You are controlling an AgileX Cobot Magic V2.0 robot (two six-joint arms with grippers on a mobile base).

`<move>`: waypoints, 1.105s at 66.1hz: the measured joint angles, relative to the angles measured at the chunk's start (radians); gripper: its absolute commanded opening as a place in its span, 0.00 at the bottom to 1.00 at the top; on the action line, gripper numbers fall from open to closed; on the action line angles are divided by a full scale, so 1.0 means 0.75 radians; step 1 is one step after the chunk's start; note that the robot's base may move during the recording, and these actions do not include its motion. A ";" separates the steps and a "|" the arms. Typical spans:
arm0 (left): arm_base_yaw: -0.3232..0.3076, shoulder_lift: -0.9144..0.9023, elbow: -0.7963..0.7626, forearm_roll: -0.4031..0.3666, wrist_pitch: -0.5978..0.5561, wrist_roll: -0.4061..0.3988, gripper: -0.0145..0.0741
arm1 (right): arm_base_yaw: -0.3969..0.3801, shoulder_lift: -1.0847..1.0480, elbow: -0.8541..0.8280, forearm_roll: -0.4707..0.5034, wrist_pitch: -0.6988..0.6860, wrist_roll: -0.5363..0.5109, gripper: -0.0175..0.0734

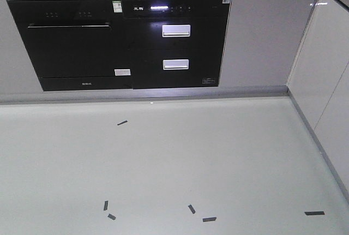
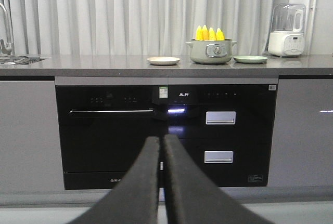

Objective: Distribute corn equally
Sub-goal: 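Drive the base toward the counter with the pot and plates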

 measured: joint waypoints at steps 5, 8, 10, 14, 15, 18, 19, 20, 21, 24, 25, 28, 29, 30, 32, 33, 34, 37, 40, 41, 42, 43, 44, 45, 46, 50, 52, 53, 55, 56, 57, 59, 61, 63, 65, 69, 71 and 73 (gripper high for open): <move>0.000 0.000 0.000 0.000 0.000 0.000 0.16 | 0.000 0.000 0.000 0.000 0.000 0.000 0.19; 0.000 0.000 0.000 0.000 0.000 0.000 0.16 | 0.000 0.000 0.000 0.000 0.000 0.000 0.19; 0.000 0.000 0.000 0.000 0.000 0.000 0.16 | 0.000 0.000 0.000 0.000 0.000 0.000 0.19; 0.000 0.000 0.000 0.000 0.000 0.000 0.16 | 0.000 0.000 0.000 0.000 0.000 0.000 0.19; 0.000 0.000 0.000 0.000 0.000 0.000 0.16 | 0.000 0.000 0.000 0.000 0.000 0.000 0.19; 0.000 0.000 0.000 0.000 0.000 0.000 0.16 | 0.000 0.000 0.000 0.000 0.000 0.000 0.19; 0.000 0.000 0.000 0.000 0.000 0.000 0.16 | 0.000 0.000 0.000 0.000 0.000 0.000 0.19; 0.000 0.000 0.000 0.000 0.000 0.000 0.16 | 0.000 0.000 0.000 0.000 0.000 0.000 0.19; 0.000 0.000 0.000 0.000 0.000 0.000 0.16 | 0.000 0.000 0.000 0.000 0.000 0.000 0.19; 0.000 0.000 0.000 0.000 0.000 0.000 0.16 | 0.000 0.000 0.000 0.000 0.000 0.000 0.19; 0.000 0.000 0.000 0.000 0.000 0.000 0.16 | 0.000 0.000 0.000 0.000 0.000 0.000 0.19; 0.000 0.000 0.000 0.000 0.000 0.000 0.16 | 0.000 0.000 0.000 0.000 0.000 0.000 0.19; 0.000 0.000 0.000 0.000 0.000 0.000 0.16 | 0.000 0.000 0.000 0.000 0.000 0.000 0.19; 0.000 0.000 0.000 0.000 0.000 0.000 0.16 | 0.000 0.000 0.000 0.000 0.000 0.000 0.19; 0.000 0.000 0.000 0.000 0.000 0.000 0.16 | 0.000 0.000 0.000 0.000 0.000 0.000 0.19; 0.000 0.000 0.000 0.000 0.000 0.000 0.16 | 0.000 0.000 0.000 0.000 0.000 0.000 0.19; 0.000 0.000 0.000 0.000 0.000 0.000 0.16 | 0.000 0.000 0.000 0.000 0.000 0.000 0.19; 0.000 0.000 0.000 0.000 0.000 0.000 0.16 | 0.000 0.000 0.000 0.000 0.000 0.000 0.19; 0.000 0.000 0.000 0.000 0.000 0.000 0.16 | 0.000 0.000 0.000 0.000 0.000 0.000 0.19; 0.000 0.000 0.000 0.000 0.000 0.000 0.16 | 0.000 0.000 0.000 0.000 0.000 0.000 0.19; 0.000 0.000 0.000 0.000 0.000 0.000 0.16 | 0.000 0.000 0.000 0.000 0.000 0.000 0.19; 0.000 0.000 0.000 0.000 0.000 0.000 0.16 | 0.000 0.000 0.000 0.000 0.000 0.000 0.19; 0.000 0.000 0.000 0.000 0.000 0.000 0.16 | 0.000 0.000 0.000 0.000 0.000 0.000 0.19; 0.000 0.000 0.000 0.000 0.000 0.000 0.16 | 0.000 0.000 0.000 0.000 0.000 0.000 0.19; 0.000 0.000 0.000 0.000 0.000 0.000 0.16 | 0.000 0.000 0.000 0.000 0.000 0.000 0.19; 0.000 0.000 0.000 0.000 0.000 0.000 0.16 | 0.000 0.000 0.000 0.000 0.000 0.000 0.19; 0.000 0.000 0.000 0.000 0.000 0.000 0.16 | 0.000 0.000 0.000 0.000 0.000 0.000 0.19; 0.000 0.000 0.000 0.000 0.000 0.000 0.16 | 0.000 0.000 0.000 0.000 0.000 0.000 0.19; 0.000 0.000 0.000 0.000 0.000 0.000 0.16 | 0.000 0.000 0.000 0.000 0.000 0.000 0.19; 0.000 0.000 0.000 0.000 0.000 0.000 0.16 | 0.000 0.000 0.000 0.000 0.000 0.000 0.19; 0.000 0.000 0.000 0.000 0.000 0.000 0.16 | 0.000 0.000 0.000 0.000 0.000 0.000 0.19; 0.000 0.000 0.000 0.000 0.000 0.000 0.16 | 0.000 0.000 0.000 0.000 0.000 0.000 0.19; 0.000 0.000 0.000 0.000 0.000 0.000 0.16 | 0.000 0.000 0.000 0.000 0.000 0.000 0.19; 0.000 0.000 0.000 0.000 0.000 0.000 0.16 | 0.000 0.000 0.000 0.000 0.000 0.000 0.19; 0.000 0.000 0.000 0.000 0.000 0.000 0.16 | 0.000 0.000 0.000 0.000 0.000 0.000 0.19; 0.000 0.000 0.000 0.000 0.000 0.000 0.16 | 0.000 0.000 0.000 0.000 0.000 0.000 0.19; 0.000 0.000 0.000 0.000 0.000 0.000 0.16 | 0.000 0.000 0.000 0.000 0.000 0.000 0.19; 0.000 0.000 0.000 0.000 0.000 0.000 0.16 | 0.000 0.000 0.000 0.000 0.000 0.000 0.19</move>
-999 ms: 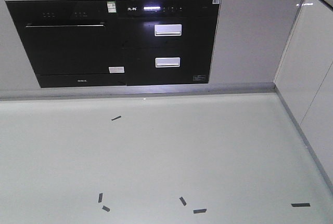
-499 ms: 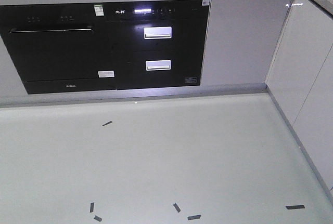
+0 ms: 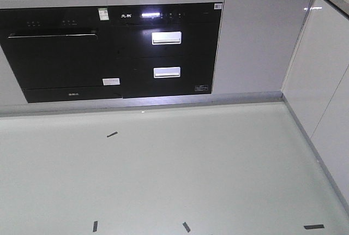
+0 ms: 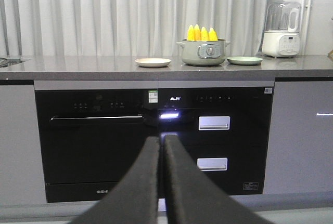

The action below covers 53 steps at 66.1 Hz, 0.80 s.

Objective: Distribute corn equally
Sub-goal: 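Drive the base toward the counter with the pot and plates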

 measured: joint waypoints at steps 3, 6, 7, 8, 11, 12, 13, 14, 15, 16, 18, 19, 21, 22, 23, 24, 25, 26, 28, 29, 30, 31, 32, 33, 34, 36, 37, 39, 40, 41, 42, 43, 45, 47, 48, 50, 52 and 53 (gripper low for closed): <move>0.000 0.000 0.000 0.000 0.000 0.000 0.16 | 0.000 0.000 0.000 0.000 0.000 0.000 0.19; 0.000 0.000 0.000 0.000 0.000 0.000 0.16 | 0.000 0.000 0.000 0.000 0.000 0.000 0.19; 0.000 0.000 0.000 0.000 0.000 0.000 0.16 | 0.000 0.000 0.000 0.000 0.000 0.000 0.19; 0.000 0.000 0.000 0.000 0.000 0.000 0.16 | 0.000 0.000 0.000 0.000 0.000 0.000 0.19; 0.000 0.000 0.000 0.000 0.000 0.000 0.16 | 0.000 0.000 0.000 0.000 0.000 0.000 0.19; 0.000 0.000 0.000 0.000 0.000 0.000 0.16 | 0.000 0.000 0.000 0.000 0.000 0.000 0.19; 0.000 0.000 0.000 0.000 0.000 0.000 0.16 | 0.000 0.000 0.000 0.000 0.000 0.000 0.19; 0.000 0.000 0.000 0.000 0.000 0.000 0.16 | 0.000 0.000 0.000 0.000 0.000 0.000 0.19; 0.000 0.000 0.000 0.000 0.000 0.000 0.16 | 0.000 0.000 0.000 0.000 0.000 0.000 0.19; 0.000 0.000 0.000 0.000 0.000 0.000 0.16 | 0.000 0.000 0.000 0.000 0.000 0.000 0.19; 0.000 0.000 0.000 0.000 0.000 0.000 0.16 | 0.000 0.000 0.000 0.000 0.000 0.000 0.19; 0.000 0.000 0.000 0.000 0.000 0.000 0.16 | 0.000 0.000 0.000 0.000 0.000 0.000 0.19; 0.000 0.000 0.000 0.000 0.000 0.000 0.16 | 0.000 0.000 0.000 0.000 0.000 0.000 0.19; 0.000 0.000 0.000 0.000 0.000 0.000 0.16 | 0.000 0.000 0.000 0.000 0.000 0.000 0.19; 0.000 0.000 0.000 0.000 0.000 0.000 0.16 | 0.000 0.000 0.000 0.000 0.000 0.000 0.19; 0.000 0.000 0.000 0.000 0.000 0.000 0.16 | 0.000 0.000 0.000 0.000 0.000 0.000 0.19; 0.000 0.000 0.000 0.000 0.000 0.000 0.16 | 0.000 0.000 0.000 0.000 0.000 0.000 0.19; 0.000 0.000 0.000 0.000 0.000 0.000 0.16 | 0.000 0.000 0.000 0.000 0.000 0.000 0.19; 0.000 0.000 0.000 0.000 0.000 0.000 0.16 | 0.000 0.000 0.000 0.000 0.000 0.000 0.19; 0.000 0.000 0.000 0.000 0.000 0.000 0.16 | 0.000 0.000 0.000 0.000 0.000 0.000 0.19; 0.000 0.000 0.000 0.000 0.000 0.000 0.16 | 0.000 0.000 0.000 0.000 0.000 0.000 0.19; 0.000 0.000 0.000 0.000 0.000 0.000 0.16 | 0.000 0.000 0.000 0.000 0.000 0.000 0.19; 0.000 0.000 0.000 0.000 0.000 0.000 0.16 | 0.000 0.000 0.000 0.000 0.000 0.000 0.19; 0.000 0.000 0.000 0.000 0.000 0.000 0.16 | 0.000 0.000 0.000 0.000 0.000 0.000 0.19; 0.000 0.000 0.000 0.000 0.000 0.000 0.16 | 0.000 0.000 0.000 0.000 0.000 0.000 0.19; 0.000 0.000 0.000 0.000 0.000 0.000 0.16 | 0.000 0.000 0.000 0.000 0.000 0.000 0.19; 0.000 0.000 0.000 0.000 0.000 0.000 0.16 | 0.000 0.000 0.000 0.000 0.000 0.000 0.19; 0.000 0.000 0.000 0.000 0.000 0.000 0.16 | 0.000 0.000 0.000 0.000 0.000 0.000 0.19; 0.000 0.000 0.000 0.000 0.000 0.000 0.16 | 0.000 0.000 0.000 0.000 0.000 0.000 0.19; 0.000 0.000 0.000 0.000 0.000 0.000 0.16 | 0.000 0.000 0.000 0.000 0.000 0.000 0.19; 0.000 0.000 0.000 0.000 0.000 0.000 0.16 | 0.000 0.000 0.000 0.000 0.000 0.000 0.19; 0.000 0.000 0.000 0.000 0.000 0.000 0.16 | 0.000 0.000 0.000 0.000 0.000 0.000 0.19; 0.000 0.000 0.000 0.000 0.000 0.000 0.16 | 0.000 0.000 0.000 0.000 0.000 0.000 0.19; 0.000 0.000 0.000 0.000 0.000 0.000 0.16 | 0.000 0.000 0.000 0.000 0.000 0.000 0.19; 0.000 0.000 0.000 0.000 0.000 0.000 0.16 | 0.000 0.000 0.000 0.000 0.000 0.000 0.19; 0.000 0.000 0.000 0.000 0.000 0.000 0.16 | 0.000 0.000 0.000 0.000 0.000 0.000 0.19; 0.000 0.000 0.000 0.000 0.000 0.000 0.16 | 0.000 0.000 0.000 0.000 0.000 0.000 0.19; 0.000 0.000 0.000 0.000 0.000 0.000 0.16 | 0.000 0.000 0.000 0.000 0.000 0.000 0.19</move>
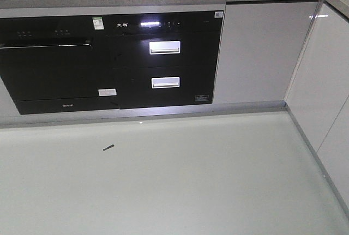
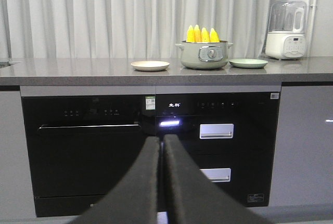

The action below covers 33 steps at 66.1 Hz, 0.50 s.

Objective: Distribute corn equally
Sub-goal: 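Drive the base toward the counter with the pot and plates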

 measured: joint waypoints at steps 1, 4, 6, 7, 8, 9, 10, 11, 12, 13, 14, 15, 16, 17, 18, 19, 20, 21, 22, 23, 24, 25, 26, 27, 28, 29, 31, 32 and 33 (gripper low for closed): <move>0.000 0.000 0.000 0.000 0.000 0.000 0.16 | 0.000 0.000 0.000 0.000 0.000 0.000 0.19; 0.000 0.000 0.000 0.000 0.000 0.000 0.16 | 0.000 0.000 0.000 0.000 0.000 0.000 0.19; 0.000 0.000 0.000 0.000 0.000 0.000 0.16 | 0.000 0.000 0.000 0.000 0.000 0.000 0.19; 0.000 0.000 0.000 0.000 0.000 0.000 0.16 | 0.000 0.000 0.000 0.000 0.000 0.000 0.19; 0.000 0.000 0.000 0.000 0.000 0.000 0.16 | 0.000 0.000 0.000 0.000 0.000 0.000 0.19; 0.000 0.000 0.000 0.000 0.000 0.000 0.16 | 0.000 0.000 0.000 0.000 0.000 0.000 0.19; 0.000 0.000 0.000 0.000 0.000 0.000 0.16 | 0.000 0.000 0.000 0.000 0.000 0.000 0.19; 0.000 0.000 0.000 0.000 0.000 0.000 0.16 | 0.000 0.000 0.000 0.000 0.000 0.000 0.19; 0.000 0.000 0.000 0.000 0.000 0.000 0.16 | 0.000 0.000 0.000 0.000 0.000 0.000 0.19; 0.000 0.000 0.000 0.000 0.000 0.000 0.16 | 0.000 0.000 0.000 0.000 0.000 0.000 0.19; 0.000 0.000 0.000 0.000 0.000 0.000 0.16 | 0.000 0.000 0.000 0.000 0.000 0.000 0.19; 0.000 0.000 0.000 0.000 0.000 0.000 0.16 | 0.000 0.000 0.000 0.000 0.000 0.000 0.19; 0.000 0.000 0.000 0.000 0.000 0.000 0.16 | 0.000 0.000 0.000 0.000 0.000 0.000 0.19; 0.000 0.000 0.000 0.000 0.000 0.000 0.16 | 0.000 0.000 0.000 0.000 0.000 0.000 0.19; 0.000 0.000 0.000 0.000 0.000 0.000 0.16 | 0.000 0.000 0.000 0.000 0.000 0.000 0.19; 0.000 0.000 0.000 0.000 0.000 0.000 0.16 | 0.000 0.000 0.000 0.000 0.000 0.000 0.19; 0.000 0.000 0.000 0.000 0.000 0.000 0.16 | 0.000 0.000 0.000 0.000 0.000 0.000 0.19; 0.000 0.000 0.000 0.000 0.000 0.000 0.16 | 0.000 0.000 0.000 0.000 0.000 0.000 0.19; 0.000 0.000 0.000 0.000 0.000 0.000 0.16 | 0.000 0.000 0.000 0.000 0.000 0.000 0.19; 0.000 0.000 0.000 0.000 0.000 0.000 0.16 | 0.000 0.000 0.000 0.000 0.000 0.000 0.19; 0.000 0.000 0.000 0.000 0.000 0.000 0.16 | 0.000 0.000 0.000 0.000 0.000 0.000 0.19; 0.000 0.000 0.000 0.000 0.000 0.000 0.16 | 0.000 0.000 0.000 0.000 0.000 0.000 0.19; 0.000 0.000 0.000 0.000 0.000 0.000 0.16 | 0.000 0.000 0.000 0.000 0.000 0.000 0.19; 0.000 0.000 0.000 0.000 0.000 0.000 0.16 | 0.000 0.000 0.000 0.000 0.000 0.000 0.19; 0.000 0.000 0.000 0.000 0.000 0.000 0.16 | 0.000 0.000 0.000 0.000 0.000 0.000 0.19; 0.000 0.000 0.000 0.000 0.000 0.000 0.16 | 0.000 0.000 0.000 0.000 0.000 0.000 0.19; 0.000 0.000 0.000 0.000 0.000 0.000 0.16 | 0.000 0.000 0.000 0.000 0.000 0.000 0.19; 0.000 0.000 0.000 0.000 0.000 0.000 0.16 | 0.000 0.000 0.000 0.000 0.000 0.000 0.19; 0.000 0.000 0.000 0.000 0.000 0.000 0.16 | 0.000 0.000 0.000 0.000 0.000 0.000 0.19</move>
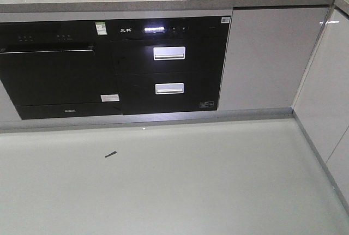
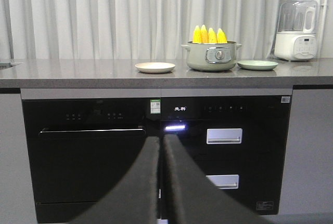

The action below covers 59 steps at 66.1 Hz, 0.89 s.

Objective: Distribute corn equally
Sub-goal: 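Drive the base toward the counter with the pot and plates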

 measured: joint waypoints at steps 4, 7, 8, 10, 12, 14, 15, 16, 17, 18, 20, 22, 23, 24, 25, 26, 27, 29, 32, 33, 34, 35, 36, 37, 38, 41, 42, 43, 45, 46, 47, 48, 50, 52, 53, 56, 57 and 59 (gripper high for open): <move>0.000 0.000 0.000 0.000 0.000 0.000 0.16 | 0.000 0.000 0.000 0.000 0.000 0.000 0.19; 0.000 0.000 0.000 0.000 0.000 0.000 0.16 | 0.000 0.000 0.000 0.000 0.000 0.000 0.19; 0.000 0.000 0.000 0.000 0.000 0.000 0.16 | 0.000 0.000 0.000 0.000 0.000 0.000 0.19; 0.000 0.000 0.000 0.000 0.000 0.000 0.16 | 0.000 0.000 0.000 0.000 0.000 0.000 0.19; 0.000 0.000 0.000 0.000 0.000 0.000 0.16 | 0.000 0.000 0.000 0.000 0.000 0.000 0.19; 0.000 0.000 0.000 0.000 0.000 0.000 0.16 | 0.000 0.000 0.000 0.000 0.000 0.000 0.19; 0.000 0.000 0.000 0.000 0.000 0.000 0.16 | 0.000 0.000 0.000 0.000 0.000 0.000 0.19; 0.000 0.000 0.000 0.000 0.000 0.000 0.16 | 0.000 0.000 0.000 0.000 0.000 0.000 0.19; 0.000 0.000 0.000 0.000 0.000 0.000 0.16 | 0.000 0.000 0.000 0.000 0.000 0.000 0.19; 0.000 0.000 0.000 0.000 0.000 0.000 0.16 | 0.000 0.000 0.000 0.000 0.000 0.000 0.19; 0.000 0.000 0.000 0.000 0.000 0.000 0.16 | 0.000 0.000 0.000 0.000 0.000 0.000 0.19; 0.000 0.000 0.000 0.000 0.000 0.000 0.16 | 0.000 0.000 0.000 0.000 0.000 0.000 0.19; 0.000 0.000 0.000 0.000 0.000 0.000 0.16 | 0.000 0.000 0.000 0.000 0.000 0.000 0.19; 0.000 0.000 0.000 0.000 0.000 0.000 0.16 | 0.000 0.000 0.000 0.000 0.000 0.000 0.19; 0.000 0.000 0.000 0.000 0.000 0.000 0.16 | 0.000 0.000 0.000 0.000 0.000 0.000 0.19; 0.000 0.000 0.000 0.000 0.000 0.000 0.16 | 0.000 0.000 0.000 0.000 0.000 0.000 0.19; 0.000 0.000 0.000 0.000 0.000 0.000 0.16 | 0.000 0.000 0.000 0.000 0.000 0.000 0.19; 0.000 0.000 0.000 0.000 0.000 0.000 0.16 | 0.000 0.000 0.000 0.000 0.000 0.000 0.19; 0.000 0.000 0.000 0.000 0.000 0.000 0.16 | 0.000 0.000 0.000 0.000 0.000 0.000 0.19; 0.000 0.000 0.000 0.000 0.000 0.000 0.16 | 0.000 0.000 0.000 0.000 0.000 0.000 0.19; 0.000 0.000 0.000 0.000 0.000 0.000 0.16 | 0.000 0.000 0.000 0.000 0.000 0.000 0.19; 0.000 0.000 0.000 0.000 0.000 0.000 0.16 | 0.000 0.000 0.000 0.000 0.000 0.000 0.19; 0.000 0.000 0.000 0.000 0.000 0.000 0.16 | 0.000 0.000 0.000 0.000 0.000 0.000 0.19; 0.000 0.000 0.000 0.000 0.000 0.000 0.16 | 0.000 0.000 0.000 0.000 0.000 0.000 0.19; 0.000 0.000 0.000 0.000 0.000 0.000 0.16 | 0.000 0.000 0.000 0.000 0.000 0.000 0.19; 0.000 0.000 0.000 0.000 0.000 0.000 0.16 | 0.000 0.000 0.000 0.000 0.000 0.000 0.19; 0.000 0.000 0.000 0.000 0.000 0.000 0.16 | 0.000 0.000 0.000 0.000 0.000 0.000 0.19; 0.000 0.000 0.000 0.000 0.000 0.000 0.16 | 0.000 0.000 0.000 0.000 0.000 0.000 0.19; 0.000 0.000 0.000 0.000 0.000 0.000 0.16 | 0.000 0.000 0.000 0.000 0.000 0.000 0.19; 0.000 0.000 0.000 0.000 0.000 0.000 0.16 | 0.000 0.000 0.000 0.000 0.000 0.000 0.19; 0.000 0.000 0.000 0.000 0.000 0.000 0.16 | 0.000 0.000 0.000 0.000 0.000 0.000 0.19; 0.000 0.000 0.000 0.000 0.000 0.000 0.16 | 0.000 0.000 0.000 0.000 0.000 0.000 0.19; 0.000 0.000 0.000 0.000 0.000 0.000 0.16 | 0.000 0.000 0.000 0.000 0.000 0.000 0.19; 0.000 0.000 0.000 0.000 0.000 0.000 0.16 | 0.000 0.000 0.000 0.000 0.000 0.000 0.19; 0.000 0.000 0.000 0.000 0.000 0.000 0.16 | 0.000 0.000 0.000 0.000 0.000 0.000 0.19; 0.000 0.000 0.000 0.000 0.000 0.000 0.16 | 0.000 0.000 0.000 0.000 0.000 0.000 0.19; 0.000 0.000 0.000 0.000 0.000 0.000 0.16 | 0.000 0.000 0.000 0.000 0.000 0.000 0.19; 0.000 0.000 0.000 0.000 0.000 0.000 0.16 | 0.000 0.000 0.000 0.000 0.000 0.000 0.19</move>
